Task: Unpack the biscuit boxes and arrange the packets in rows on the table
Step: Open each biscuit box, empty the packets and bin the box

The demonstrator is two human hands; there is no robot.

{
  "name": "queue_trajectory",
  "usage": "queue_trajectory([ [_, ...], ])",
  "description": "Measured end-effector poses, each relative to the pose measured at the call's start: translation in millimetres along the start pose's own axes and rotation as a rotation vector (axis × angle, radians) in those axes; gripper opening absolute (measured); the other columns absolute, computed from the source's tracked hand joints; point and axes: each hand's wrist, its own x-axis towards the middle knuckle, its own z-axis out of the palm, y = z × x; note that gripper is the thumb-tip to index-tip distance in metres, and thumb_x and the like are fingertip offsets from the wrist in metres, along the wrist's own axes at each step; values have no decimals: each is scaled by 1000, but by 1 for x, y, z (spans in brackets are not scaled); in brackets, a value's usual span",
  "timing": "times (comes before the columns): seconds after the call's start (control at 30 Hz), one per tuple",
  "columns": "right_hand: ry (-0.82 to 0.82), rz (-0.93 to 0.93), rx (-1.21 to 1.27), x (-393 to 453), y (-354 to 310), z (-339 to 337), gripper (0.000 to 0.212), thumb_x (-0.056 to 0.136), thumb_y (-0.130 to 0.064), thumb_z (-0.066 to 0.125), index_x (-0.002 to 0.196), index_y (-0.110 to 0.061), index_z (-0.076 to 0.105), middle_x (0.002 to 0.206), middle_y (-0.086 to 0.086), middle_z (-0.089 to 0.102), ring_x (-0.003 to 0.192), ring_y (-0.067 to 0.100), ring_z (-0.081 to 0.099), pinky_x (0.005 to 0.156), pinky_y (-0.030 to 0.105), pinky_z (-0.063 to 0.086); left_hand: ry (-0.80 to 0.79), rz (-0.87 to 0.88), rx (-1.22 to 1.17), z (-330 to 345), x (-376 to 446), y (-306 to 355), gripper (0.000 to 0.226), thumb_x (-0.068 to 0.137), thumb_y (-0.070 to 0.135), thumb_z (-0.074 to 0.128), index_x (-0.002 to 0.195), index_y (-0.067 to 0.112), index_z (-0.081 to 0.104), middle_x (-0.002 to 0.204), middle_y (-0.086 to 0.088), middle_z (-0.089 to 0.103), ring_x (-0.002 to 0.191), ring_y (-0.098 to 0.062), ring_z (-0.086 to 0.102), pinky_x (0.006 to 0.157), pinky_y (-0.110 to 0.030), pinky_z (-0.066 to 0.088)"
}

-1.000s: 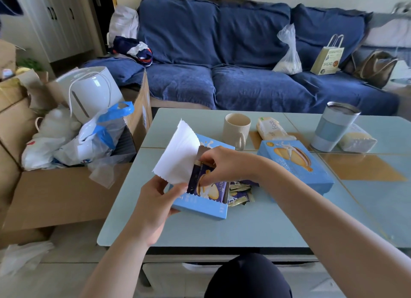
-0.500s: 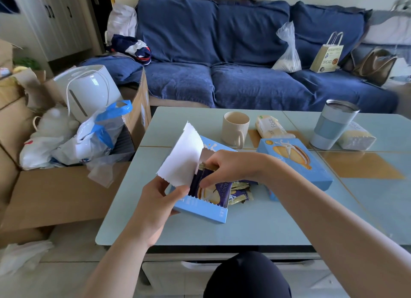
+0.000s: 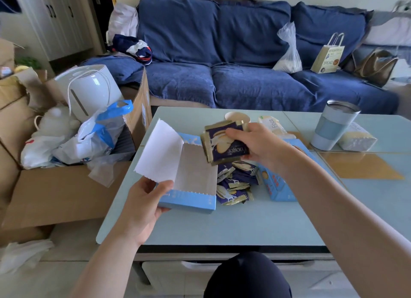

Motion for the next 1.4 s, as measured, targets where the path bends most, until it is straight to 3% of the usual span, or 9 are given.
queue_trajectory([
  [0.13, 178, 99, 129, 10, 15, -11, 8, 87, -19, 68, 92, -14, 63, 79, 5, 76, 80, 18, 73, 77, 43, 60, 51, -8, -25, -5, 2, 0, 16, 69, 16, 73, 81, 21, 65, 72, 2, 57, 75, -16, 57, 64, -35, 48],
  [0.33, 250, 237, -111, 13, 43, -12, 13, 86, -19, 64, 86, -12, 54, 93, 11, 65, 90, 26, 68, 76, 46, 60, 155, -8, 2, -6, 5, -2, 16, 88, 4, 64, 79, 17, 58, 61, 8, 57, 69, -14, 57, 59, -33, 48],
  [0.47, 276, 220, -267, 15, 54, -14, 24, 85, -22, 61, 99, -3, 56, 102, 18, 65, 89, 27, 65, 74, 38, 58, 156, -8, 4, -4, 5, -1, 18, 89, 3, 62, 77, 17, 58, 59, 10, 58, 66, -12, 57, 62, -34, 48],
  [0.63, 274, 139, -666, 14, 54, -15, 48, 91, -28, 57, 130, -5, 42, 116, 12, 54, 86, 20, 46, 52, 26, 32, 150, -22, 2, 1, 4, -1, 16, 88, 4, 62, 78, 16, 59, 64, 6, 56, 69, -14, 55, 63, -34, 48],
  [0.87, 257, -16, -851, 7, 53, -16, 44, 91, -21, 54, 131, -7, 45, 111, 8, 53, 84, 18, 43, 55, 25, 34, 145, -49, -27, 6, 4, -5, 18, 87, 5, 65, 74, 17, 58, 63, 5, 55, 72, -18, 55, 60, -34, 48],
  [1.0, 226, -72, -715, -8, 48, -13, 36, 94, -31, 51, 126, -17, 54, 111, 1, 59, 83, 12, 50, 58, 18, 38, 122, -54, -65, 14, 3, -7, 15, 86, 6, 65, 78, 15, 58, 65, 3, 53, 71, -18, 53, 56, -32, 49],
  [1.13, 61, 117, -173, -35, 41, -5, 21, 94, -37, 50, 95, -23, 65, 105, 4, 71, 93, 22, 70, 83, 39, 59, 31, -54, -101, 27, -1, -7, 24, 88, 7, 63, 69, 21, 64, 63, 2, 54, 63, -14, 55, 56, -31, 51],
  [1.27, -97, 139, 82, -62, 43, -11, 27, 98, -26, 50, 103, -8, 69, 90, 4, 74, 76, 22, 72, 65, 32, 59, -82, -61, -123, 47, -6, -7, 37, 90, 9, 60, 59, 27, 69, 62, 4, 57, 58, -8, 58, 53, -27, 53],
  [1.4, -35, 119, 153, -76, 49, -30, 18, 97, -20, 56, 106, -11, 68, 99, 11, 73, 80, 24, 71, 66, 35, 59, -162, -78, -152, 65, -10, -10, 14, 80, 18, 70, 69, 25, 72, 68, 5, 58, 64, -10, 60, 56, -28, 54],
])
